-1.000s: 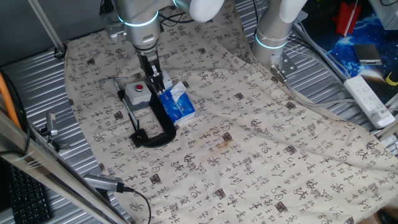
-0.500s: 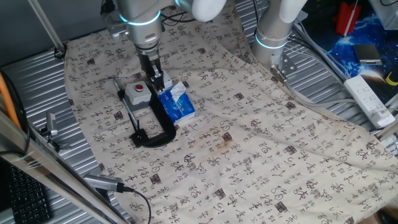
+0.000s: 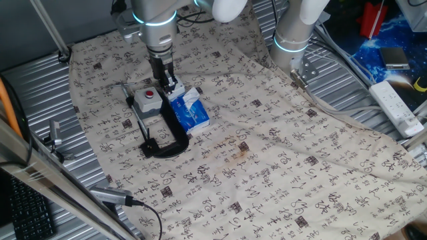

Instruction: Turn the hands of a clock

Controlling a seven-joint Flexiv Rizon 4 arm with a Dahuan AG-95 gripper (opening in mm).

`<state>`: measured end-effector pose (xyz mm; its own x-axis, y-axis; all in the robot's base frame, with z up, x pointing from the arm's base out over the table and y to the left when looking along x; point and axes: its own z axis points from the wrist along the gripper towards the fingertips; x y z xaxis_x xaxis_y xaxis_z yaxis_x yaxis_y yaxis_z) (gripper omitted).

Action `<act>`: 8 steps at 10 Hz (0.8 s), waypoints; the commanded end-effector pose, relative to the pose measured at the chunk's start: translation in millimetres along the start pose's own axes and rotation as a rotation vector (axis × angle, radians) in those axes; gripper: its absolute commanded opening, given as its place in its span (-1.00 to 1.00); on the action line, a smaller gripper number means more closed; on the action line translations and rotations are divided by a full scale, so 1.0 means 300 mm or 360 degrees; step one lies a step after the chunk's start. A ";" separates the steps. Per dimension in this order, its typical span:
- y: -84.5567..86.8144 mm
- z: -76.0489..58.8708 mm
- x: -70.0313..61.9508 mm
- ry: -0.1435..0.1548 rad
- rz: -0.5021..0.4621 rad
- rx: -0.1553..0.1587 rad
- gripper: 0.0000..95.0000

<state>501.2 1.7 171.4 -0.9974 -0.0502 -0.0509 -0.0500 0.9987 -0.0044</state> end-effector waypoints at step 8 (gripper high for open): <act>0.010 -0.023 0.018 -0.0016 0.0016 -0.0003 -1.00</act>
<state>494.6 4.1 178.4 -0.9973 -0.0406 -0.0609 -0.0405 0.9992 -0.0031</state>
